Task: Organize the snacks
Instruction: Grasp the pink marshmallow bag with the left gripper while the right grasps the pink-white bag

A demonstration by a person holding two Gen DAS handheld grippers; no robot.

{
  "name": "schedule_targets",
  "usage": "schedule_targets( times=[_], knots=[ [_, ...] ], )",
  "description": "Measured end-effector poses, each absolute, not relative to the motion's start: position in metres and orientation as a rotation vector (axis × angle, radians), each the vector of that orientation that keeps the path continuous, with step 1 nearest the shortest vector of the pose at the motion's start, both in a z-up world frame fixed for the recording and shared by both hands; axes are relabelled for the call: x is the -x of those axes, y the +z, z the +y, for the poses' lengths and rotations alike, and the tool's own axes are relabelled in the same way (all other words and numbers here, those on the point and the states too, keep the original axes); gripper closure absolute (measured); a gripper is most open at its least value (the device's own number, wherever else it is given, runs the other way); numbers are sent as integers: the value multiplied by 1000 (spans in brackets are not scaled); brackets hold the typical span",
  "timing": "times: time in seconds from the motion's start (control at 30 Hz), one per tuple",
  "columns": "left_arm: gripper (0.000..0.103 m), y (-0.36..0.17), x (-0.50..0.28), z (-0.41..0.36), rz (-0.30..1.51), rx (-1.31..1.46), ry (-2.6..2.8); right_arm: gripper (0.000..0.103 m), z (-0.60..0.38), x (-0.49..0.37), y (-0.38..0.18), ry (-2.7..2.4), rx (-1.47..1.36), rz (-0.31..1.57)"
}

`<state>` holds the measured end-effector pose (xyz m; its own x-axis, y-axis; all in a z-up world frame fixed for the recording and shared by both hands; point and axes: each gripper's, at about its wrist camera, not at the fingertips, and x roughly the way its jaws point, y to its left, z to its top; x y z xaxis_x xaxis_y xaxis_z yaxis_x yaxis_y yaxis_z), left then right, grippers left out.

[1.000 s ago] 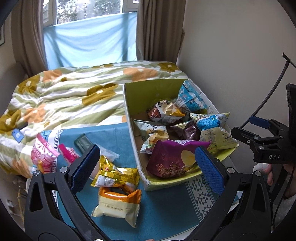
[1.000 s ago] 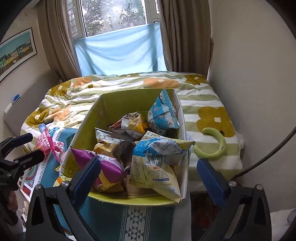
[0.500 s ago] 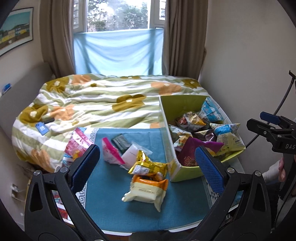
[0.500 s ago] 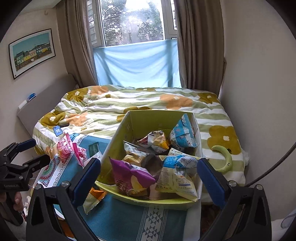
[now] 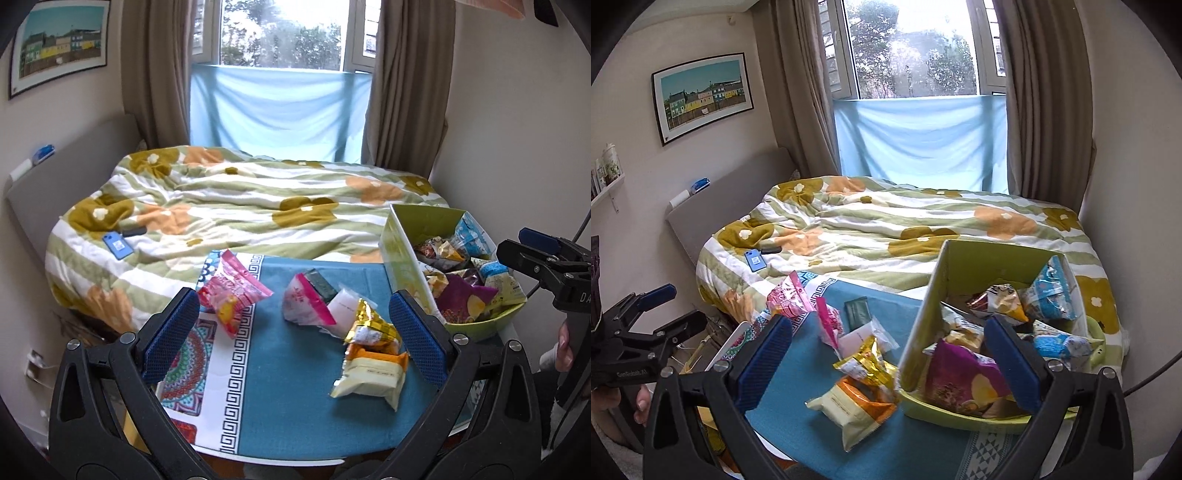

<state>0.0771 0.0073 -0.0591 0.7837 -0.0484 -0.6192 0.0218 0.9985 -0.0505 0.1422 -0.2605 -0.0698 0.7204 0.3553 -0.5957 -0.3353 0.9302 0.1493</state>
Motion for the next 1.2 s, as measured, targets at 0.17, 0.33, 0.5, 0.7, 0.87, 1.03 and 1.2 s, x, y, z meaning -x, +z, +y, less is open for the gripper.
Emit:
schedule_targets(
  times=[0.17, 0.33, 0.5, 0.7, 0.87, 1.03, 1.2],
  knots=[
    [1, -67, -107, 52, 682, 17, -85, 0, -212, -160, -75, 393, -47, 688],
    [1, -85, -144, 89, 715, -7, -152, 0, -169, -185, -91, 386, -80, 734],
    [1, -120, -186, 114, 772, -77, -223, 0, -134, -209, -119, 353, -114, 783],
    [1, -182, -235, 127, 863, -159, -335, 0, -100, -239, -172, 275, -130, 857],
    [1, -232, -267, 123, 918, -221, -405, 0, -86, -258, -218, 215, -142, 917],
    [1, -266, -283, 115, 961, -275, -466, 0, -72, -274, -254, 180, -102, 971],
    [12, -291, -289, 107, 1005, -321, -503, 7, -64, -287, -278, 179, -64, 1019]
  ],
)
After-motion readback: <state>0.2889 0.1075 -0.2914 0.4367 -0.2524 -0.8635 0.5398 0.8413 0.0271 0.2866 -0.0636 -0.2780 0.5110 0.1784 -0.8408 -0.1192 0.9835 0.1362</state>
